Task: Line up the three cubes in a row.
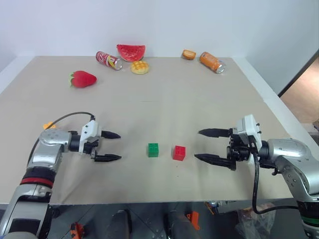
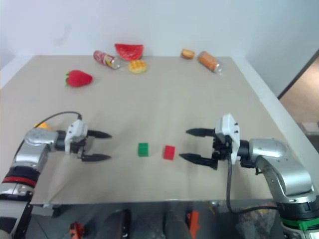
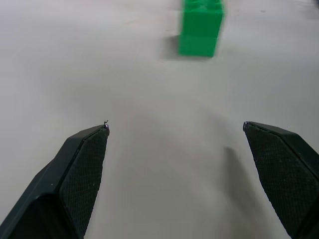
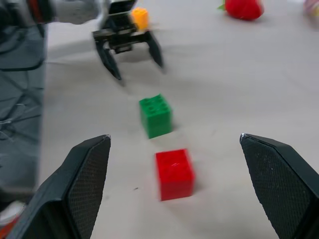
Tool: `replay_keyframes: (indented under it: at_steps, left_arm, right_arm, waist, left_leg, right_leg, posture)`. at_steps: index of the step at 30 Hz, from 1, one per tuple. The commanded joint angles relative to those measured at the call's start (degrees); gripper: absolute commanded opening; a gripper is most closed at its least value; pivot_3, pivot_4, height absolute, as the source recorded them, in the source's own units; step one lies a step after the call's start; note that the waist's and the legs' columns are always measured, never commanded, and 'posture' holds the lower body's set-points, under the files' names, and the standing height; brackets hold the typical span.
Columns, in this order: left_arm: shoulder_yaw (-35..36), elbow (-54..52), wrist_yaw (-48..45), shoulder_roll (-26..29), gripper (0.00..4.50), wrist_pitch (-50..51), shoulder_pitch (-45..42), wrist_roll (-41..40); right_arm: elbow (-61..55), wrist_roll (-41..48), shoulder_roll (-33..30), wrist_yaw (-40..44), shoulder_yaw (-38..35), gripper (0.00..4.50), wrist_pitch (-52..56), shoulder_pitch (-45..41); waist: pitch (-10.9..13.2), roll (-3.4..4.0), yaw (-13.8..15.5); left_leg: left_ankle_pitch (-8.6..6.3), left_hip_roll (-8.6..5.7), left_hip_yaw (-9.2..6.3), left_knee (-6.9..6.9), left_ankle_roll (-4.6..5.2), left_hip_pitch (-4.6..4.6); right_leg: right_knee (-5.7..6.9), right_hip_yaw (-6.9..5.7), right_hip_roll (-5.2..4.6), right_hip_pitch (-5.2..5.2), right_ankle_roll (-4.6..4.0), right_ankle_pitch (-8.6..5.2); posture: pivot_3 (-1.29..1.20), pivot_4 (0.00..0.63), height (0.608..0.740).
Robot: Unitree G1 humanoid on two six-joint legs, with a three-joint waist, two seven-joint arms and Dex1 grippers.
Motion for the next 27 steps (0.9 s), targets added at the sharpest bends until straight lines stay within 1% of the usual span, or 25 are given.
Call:
replay_keyframes:
  at_steps: [1, 3, 4, 6, 8, 10, 12, 16, 18, 22, 25, 27]
  left_arm:
    - [6.5, -11.3, 15.0, -1.3, 4.46, 11.4, 4.2, -2.9]
    - [10.9, -18.0, 26.2, -4.1, 4.46, 20.2, 7.8, -4.5]
    - [12.5, -20.1, 30.1, -5.4, 4.46, 22.4, 9.5, -4.8]
    - [14.4, -22.9, 35.8, -7.2, 4.46, 23.7, 11.9, -4.2]
    - [16.9, -24.4, 46.1, -10.1, 4.46, 27.0, 13.5, -2.1]
    - [19.5, -27.7, 54.5, -13.1, 4.46, 30.9, 14.7, -2.1]
    - [21.2, -30.8, 60.1, -15.2, 4.46, 34.1, 15.4, -2.3]
    - [23.3, -34.7, 68.6, -17.6, 4.46, 38.3, 15.8, -1.9]
    - [23.7, -36.7, 72.4, -18.4, 4.46, 38.0, 16.3, -0.5]
    - [27.1, -40.8, 81.0, -22.2, 4.46, 40.5, 16.8, 0.1]
    - [27.3, -43.0, 83.5, -23.7, 4.46, 42.2, 16.8, 0.1]
    - [26.8, -43.1, 84.6, -23.7, 4.46, 41.4, 16.4, 1.1]
  right_arm:
    - [0.5, -3.2, 3.7, -5.7, 0.9, 4.32, -2.7, -3.2]
    - [0.0, -5.0, 6.6, -7.6, 3.1, 4.32, -3.7, -4.6]
    - [-0.1, -5.7, 7.8, -8.4, 4.1, 4.32, -3.9, -5.2]
    - [0.2, -7.1, 9.4, -9.5, 5.8, 4.32, -4.2, -6.1]
    - [0.8, -8.4, 11.0, -9.4, 8.1, 4.32, -4.9, -7.0]
    - [1.4, -9.0, 11.9, -8.5, 9.8, 4.32, -5.7, -7.9]
    - [2.5, -9.3, 12.5, -8.0, 10.4, 4.32, -6.2, -8.7]
    - [4.0, -9.6, 13.0, -7.5, 10.9, 4.32, -6.9, -9.5]
    - [4.6, -9.6, 13.2, -6.8, 11.1, 4.32, -7.3, -9.4]
    - [5.2, -9.7, 13.9, -6.5, 11.6, 4.32, -8.0, -9.2]
    - [5.4, -9.7, 14.4, -6.4, 11.6, 4.32, -8.0, -9.4]
    - [5.5, -9.9, 14.6, -6.2, 11.7, 4.32, -8.2, -9.4]
  waist:
    - [0.0, 0.0, -0.1]
    - [0.0, 0.0, -0.1]
    - [0.0, 0.0, -0.1]
    - [0.0, 0.0, -0.1]
    - [0.0, 0.0, -0.1]
    - [0.0, -0.06, -0.1]
    - [0.0, -0.07, -0.3]
    - [-0.1, -0.14, -0.9]
    - [-0.1, -0.14, -0.9]
    - [-0.1, -0.19, -0.8]
    - [-0.1, -0.2, -0.8]
    - [-0.1, -0.21, -0.8]
  left_leg:
    - [0.0, 0.01, 0.0, 0.0, 0.0, 0.0]
    - [0.0, 0.02, 0.01, 0.0, 0.0, -0.01]
    - [0.0, 0.04, 0.01, 0.0, 0.0, -0.01]
    - [0.0, 0.04, 0.01, -0.01, 0.0, 0.0]
    - [0.0, 0.04, 0.01, -0.02, -0.01, 0.0]
    - [0.0, 0.04, -0.01, 0.0, -0.01, 0.0]
    - [0.0, 0.04, 0.0, 0.02, -0.01, 0.06]
    - [0.0, 0.04, 0.01, 0.02, -0.01, 0.19]
    - [0.0, 0.05, 0.01, 0.01, -0.01, 0.22]
    - [0.0, 0.04, 0.02, 0.02, -0.03, 0.19]
    - [-0.01, 0.03, 0.01, 0.02, -0.03, 0.18]
    - [-0.01, 0.03, 0.01, 0.02, -0.04, 0.18]
  right_leg:
    - [0.01, 0.0, 0.0, 0.0, 0.0, 0.0]
    - [0.05, -0.01, 0.0, -0.03, 0.0, 0.0]
    - [0.05, -0.01, 0.0, -0.04, 0.0, 0.01]
    - [0.09, -0.02, 0.01, -0.05, 0.01, 0.0]
    - [0.14, -0.02, 0.04, -0.07, 0.0, -0.01]
    - [0.18, -0.03, 0.05, -0.07, 0.0, 0.0]
    - [0.19, -0.01, 0.04, -0.02, 0.0, 0.01]
    - [0.24, 0.0, 0.09, 0.01, -0.05, 0.08]
    - [0.26, 0.0, 0.1, 0.02, -0.07, 0.07]
    - [0.26, 0.01, 0.08, 0.02, -0.07, 0.06]
    - [0.26, 0.01, 0.08, 0.02, -0.07, 0.05]
    - [0.26, 0.01, 0.08, 0.02, -0.07, 0.06]
  posture:
    - [0.0, 0.15, 0.74]
    - [0.0, 0.15, 0.74]
    - [0.0, 0.15, 0.74]
    - [0.0, 0.15, 0.74]
    - [0.0, 0.15, 0.74]
    - [0.0, 0.15, 0.74]
    - [0.0, 0.15, 0.74]
    - [0.0, 0.15, 0.74]
    - [0.0, 0.15, 0.74]
    - [0.0, 0.15, 0.74]
    - [0.0, 0.15, 0.74]
    - [0.0, 0.15, 0.74]
